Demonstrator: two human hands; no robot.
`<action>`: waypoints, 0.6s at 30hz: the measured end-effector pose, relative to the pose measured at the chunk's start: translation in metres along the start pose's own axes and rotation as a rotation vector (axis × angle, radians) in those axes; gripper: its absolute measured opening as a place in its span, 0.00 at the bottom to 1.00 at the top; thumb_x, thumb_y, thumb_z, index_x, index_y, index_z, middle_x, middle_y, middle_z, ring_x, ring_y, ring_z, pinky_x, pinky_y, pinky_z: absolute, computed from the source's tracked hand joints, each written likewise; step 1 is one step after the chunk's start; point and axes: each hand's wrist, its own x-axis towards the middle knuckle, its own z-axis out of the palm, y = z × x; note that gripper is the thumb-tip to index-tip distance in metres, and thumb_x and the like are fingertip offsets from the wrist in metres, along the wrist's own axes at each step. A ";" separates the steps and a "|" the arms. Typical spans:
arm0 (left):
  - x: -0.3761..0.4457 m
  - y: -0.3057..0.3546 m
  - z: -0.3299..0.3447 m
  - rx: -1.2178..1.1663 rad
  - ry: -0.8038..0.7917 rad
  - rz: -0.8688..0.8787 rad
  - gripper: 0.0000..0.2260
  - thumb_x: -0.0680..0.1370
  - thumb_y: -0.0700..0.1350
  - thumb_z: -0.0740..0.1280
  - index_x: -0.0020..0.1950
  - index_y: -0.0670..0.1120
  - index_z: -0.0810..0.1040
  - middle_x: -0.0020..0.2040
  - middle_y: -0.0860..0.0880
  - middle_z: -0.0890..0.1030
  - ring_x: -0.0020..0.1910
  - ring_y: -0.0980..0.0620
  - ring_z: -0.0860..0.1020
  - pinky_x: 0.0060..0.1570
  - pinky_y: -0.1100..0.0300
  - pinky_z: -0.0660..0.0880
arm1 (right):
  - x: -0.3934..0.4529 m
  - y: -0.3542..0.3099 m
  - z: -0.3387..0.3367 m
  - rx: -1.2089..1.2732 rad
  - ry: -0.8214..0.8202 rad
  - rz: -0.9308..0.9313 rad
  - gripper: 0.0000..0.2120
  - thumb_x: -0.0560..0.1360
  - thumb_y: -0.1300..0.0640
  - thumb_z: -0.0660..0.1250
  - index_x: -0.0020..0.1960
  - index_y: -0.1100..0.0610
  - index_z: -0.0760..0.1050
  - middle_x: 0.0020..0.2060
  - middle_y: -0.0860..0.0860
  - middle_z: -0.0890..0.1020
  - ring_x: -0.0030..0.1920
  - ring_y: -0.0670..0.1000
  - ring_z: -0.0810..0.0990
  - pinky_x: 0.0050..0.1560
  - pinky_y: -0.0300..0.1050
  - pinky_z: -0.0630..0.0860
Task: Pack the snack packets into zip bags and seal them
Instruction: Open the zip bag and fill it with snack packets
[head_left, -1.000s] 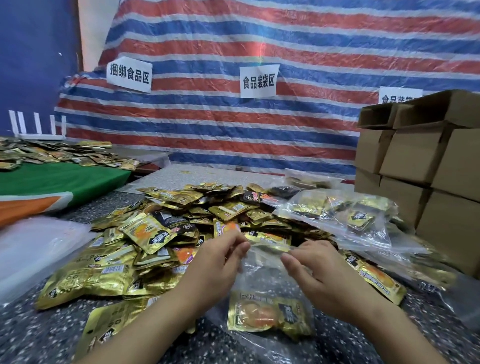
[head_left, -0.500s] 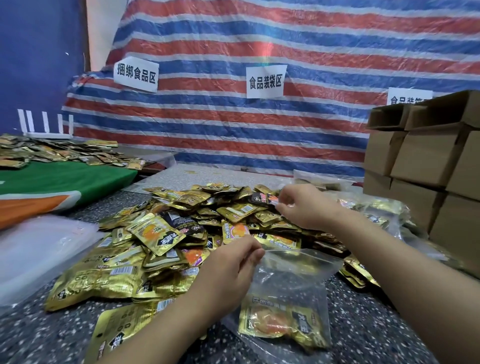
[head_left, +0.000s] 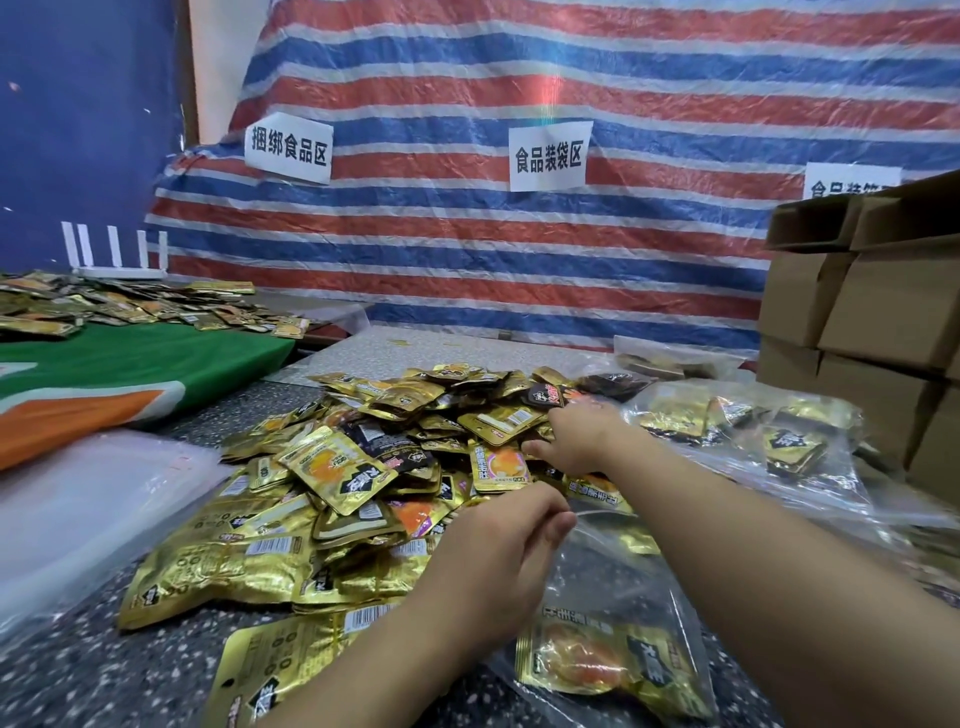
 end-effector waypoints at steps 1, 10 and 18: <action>0.000 0.000 0.000 0.003 -0.001 0.003 0.06 0.81 0.53 0.60 0.47 0.55 0.72 0.32 0.64 0.70 0.33 0.63 0.69 0.32 0.66 0.63 | 0.000 -0.001 0.002 -0.004 0.005 0.013 0.31 0.78 0.30 0.53 0.59 0.57 0.74 0.51 0.53 0.81 0.52 0.55 0.79 0.46 0.51 0.68; 0.000 0.001 -0.002 0.008 0.007 0.008 0.09 0.81 0.53 0.59 0.46 0.51 0.74 0.32 0.61 0.69 0.32 0.61 0.68 0.33 0.61 0.65 | -0.007 -0.009 -0.004 -0.027 0.037 0.048 0.22 0.79 0.38 0.59 0.60 0.55 0.72 0.51 0.52 0.80 0.52 0.55 0.78 0.54 0.55 0.69; 0.001 0.003 -0.001 0.003 0.031 -0.011 0.09 0.81 0.51 0.60 0.47 0.49 0.76 0.32 0.60 0.71 0.34 0.61 0.70 0.33 0.65 0.64 | -0.044 -0.034 -0.037 -0.081 -0.188 0.050 0.12 0.74 0.48 0.63 0.48 0.57 0.71 0.40 0.50 0.75 0.48 0.56 0.77 0.53 0.51 0.77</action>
